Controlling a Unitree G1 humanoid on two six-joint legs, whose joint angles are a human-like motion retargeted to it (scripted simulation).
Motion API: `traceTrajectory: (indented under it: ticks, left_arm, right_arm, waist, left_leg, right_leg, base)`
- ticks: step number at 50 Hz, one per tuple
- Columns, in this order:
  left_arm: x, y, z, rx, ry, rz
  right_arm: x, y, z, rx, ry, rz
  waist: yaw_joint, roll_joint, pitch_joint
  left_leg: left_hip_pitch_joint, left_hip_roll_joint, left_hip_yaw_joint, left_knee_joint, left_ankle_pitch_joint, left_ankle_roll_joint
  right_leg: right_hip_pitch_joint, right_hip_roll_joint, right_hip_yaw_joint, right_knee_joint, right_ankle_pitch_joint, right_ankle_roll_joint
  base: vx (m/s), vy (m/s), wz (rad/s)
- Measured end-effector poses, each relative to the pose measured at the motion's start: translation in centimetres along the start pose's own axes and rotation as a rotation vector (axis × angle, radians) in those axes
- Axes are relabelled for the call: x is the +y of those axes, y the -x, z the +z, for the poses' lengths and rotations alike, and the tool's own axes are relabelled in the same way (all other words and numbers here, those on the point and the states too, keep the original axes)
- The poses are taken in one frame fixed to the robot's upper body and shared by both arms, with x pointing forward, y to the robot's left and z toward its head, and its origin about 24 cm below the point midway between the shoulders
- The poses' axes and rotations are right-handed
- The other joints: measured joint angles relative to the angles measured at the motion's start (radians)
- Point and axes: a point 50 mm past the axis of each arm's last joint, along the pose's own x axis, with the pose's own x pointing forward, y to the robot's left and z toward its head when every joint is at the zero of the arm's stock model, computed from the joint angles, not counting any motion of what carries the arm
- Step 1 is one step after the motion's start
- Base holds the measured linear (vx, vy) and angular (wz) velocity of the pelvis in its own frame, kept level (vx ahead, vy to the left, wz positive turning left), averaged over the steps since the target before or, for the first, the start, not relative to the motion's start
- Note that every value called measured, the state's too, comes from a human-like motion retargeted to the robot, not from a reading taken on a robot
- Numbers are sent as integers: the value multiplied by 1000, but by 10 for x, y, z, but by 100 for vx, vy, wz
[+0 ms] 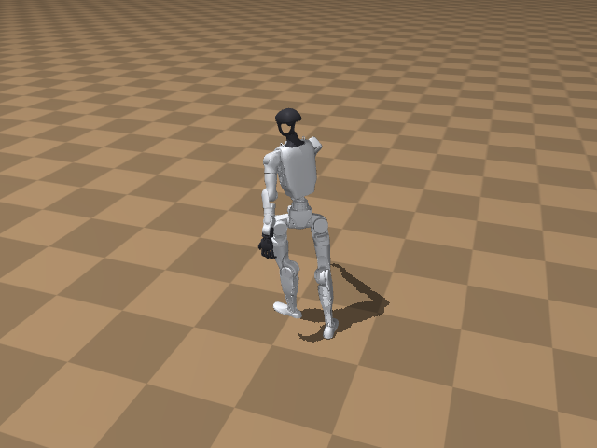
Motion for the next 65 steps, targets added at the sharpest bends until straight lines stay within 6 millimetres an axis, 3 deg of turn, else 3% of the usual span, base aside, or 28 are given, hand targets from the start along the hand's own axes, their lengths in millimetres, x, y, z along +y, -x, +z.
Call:
traceTrajectory:
  ticks: [2,5,7,9,12,16,19,23,26,30,32,35,38,40,43,45,48,51,54,57,60,62,65]
  left_arm:
    - [-23,-5,13,-10,-24,-60]
    - [-64,-10,58,-117,-90,-149]
    - [-97,-6,103,-235,-193,-228]
    - [-132,6,152,-353,-355,-300]
    - [-172,40,229,-550,-557,-318]
    - [-203,106,317,-830,-611,-263]
    - [-213,155,361,-1009,-556,-243]
    - [-219,200,391,-1151,-560,-257]
    - [-224,212,396,-1195,-572,-288]
    - [-233,196,381,-1172,-542,-364]
    - [-236,174,363,-1117,-512,-407]
    - [-234,133,327,-989,-471,-441]
    - [-214,76,267,-795,-513,-409]
    - [-186,37,213,-605,-580,-348]
    - [-136,-1,118,-246,-606,-330]
    - [-104,-9,60,-80,-541,-324]
    - [-64,-4,-13,92,-451,-316]
    - [-37,11,-70,221,-393,-319]
    - [-23,27,-112,333,-374,-337]
    - [-20,38,-134,403,-377,-360]
    - [-29,35,-131,405,-391,-373]
    - [-42,23,-110,342,-401,-357]
    - [-67,3,-53,111,-346,-280]
  right_arm:
    - [7,15,-43,113,38,58]
    - [-1,56,-125,353,78,112]
    - [-17,96,-179,540,104,147]
    - [-32,143,-224,734,133,195]
    - [-49,219,-272,1012,129,224]
    - [-61,306,-304,1268,45,175]
    - [-68,356,-312,1391,-18,127]
    - [-73,396,-315,1497,-66,119]
    - [-75,404,-315,1524,-58,135]
    - [-77,388,-314,1483,-24,115]
    - [-79,365,-312,1430,-11,76]
    - [-77,319,-305,1334,10,26]
    - [-69,259,-288,1159,-4,-36]
    - [-60,216,-270,1022,-33,-73]
    - [-49,151,-230,825,-58,-79]
    - [-44,110,-195,667,-83,-84]
    - [-35,61,-137,440,-131,-69]
    - [-28,28,-82,257,-152,-56]
    - [-22,10,-41,130,-149,-39]
    - [-14,3,-19,66,-135,-9]
    - [-4,5,-20,71,-116,35]
    - [3,10,-33,110,-106,67]
    - [9,24,-62,157,-137,63]
  waist:
    - [-42,27,-1]
    - [-126,92,22]
    - [-185,156,39]
    - [-219,192,22]
    - [-259,194,-8]
    - [-336,203,-9]
    - [-391,213,-1]
    - [-434,213,-7]
    - [-444,199,-29]
    - [-448,177,-61]
    - [-442,160,-57]
    - [-397,118,-25]
    - [-310,85,-2]
    - [-263,42,23]
    - [-258,-2,-45]
    - [-244,-18,-77]
    - [-197,-46,-74]
    - [-156,-53,-66]
    - [-132,-43,-66]
    - [-116,-40,-72]
    - [-104,-42,-78]
    - [-87,-39,-58]
    - [-62,14,-6]
  left_leg:
    - [30,15,-64,0,12,-35]
    - [104,40,-203,0,5,-64]
    - [152,79,-301,0,-2,-73]
    - [146,100,-379,0,-9,-65]
    - [119,88,-478,0,-16,-47]
    - [146,82,-602,0,-22,-39]
    - [194,94,-670,0,-28,-40]
    - [250,103,-723,0,-40,-26]
    - [272,97,-749,5,-52,-14]
    - [287,82,-791,32,-71,-14]
    - [310,63,-813,48,-79,-17]
    - [369,14,-837,74,-81,-5]
    - [379,-18,-814,176,-39,14]
    - [320,-49,-762,379,-53,19]
    - [-78,-8,-666,1037,-241,23]
    - [-286,29,-623,1365,-346,63]
    - [-457,58,-560,1642,-436,123]
    - [-571,79,-532,1760,-483,145]
    - [-640,85,-530,1738,-494,138]
    - [-645,73,-524,1567,-462,123]
    - [-558,68,-482,1233,-404,106]
    - [-399,66,-400,881,-359,93]
    - [-81,46,-243,276,-195,116]
  right_leg:
    - [38,22,-44,27,23,-33]
    - [99,59,-88,127,76,-101]
    - [60,78,-58,348,37,-156]
    - [-115,41,2,730,-70,-208]
    - [-373,-27,92,1192,-196,-283]
    - [-589,-4,227,1526,-300,-337]
    - [-683,30,278,1625,-337,-342]
    - [-764,46,302,1576,-342,-344]
    - [-791,52,310,1398,-302,-308]
    - [-719,97,343,938,-205,-209]
    - [-595,94,333,599,-150,-171]
    - [-395,71,307,196,21,-121]
    - [-281,60,340,84,85,-120]
    - [-213,25,368,51,91,-101]
    - [-257,-7,359,46,90,-91]
    - [-277,-15,358,40,86,-85]
    - [-264,-31,383,39,74,-79]
    - [-241,-29,402,44,55,-72]
    - [-207,-16,407,28,44,-63]
    - [-181,-13,414,24,34,-51]
    - [-171,-15,427,50,20,-43]
    - [-146,-13,444,73,8,-32]
    - [-56,34,467,95,-13,-14]
  base:
    - [43,15,153]
    - [44,18,225]
    - [39,16,251]
    - [30,10,199]
    - [29,5,163]
    - [34,-1,154]
    - [38,-7,116]
    - [38,-10,71]
    - [38,-12,49]
    - [40,-14,55]
    - [44,-16,53]
    - [46,-18,5]
    - [44,-22,-57]
    - [41,-25,-43]
    - [30,-19,30]
    - [31,-11,16]
    - [36,-8,-34]
    - [36,-6,-39]
    - [36,-2,-25]
    - [36,2,-21]
    - [38,5,-29]
    - [44,8,-58]
    - [51,15,-59]
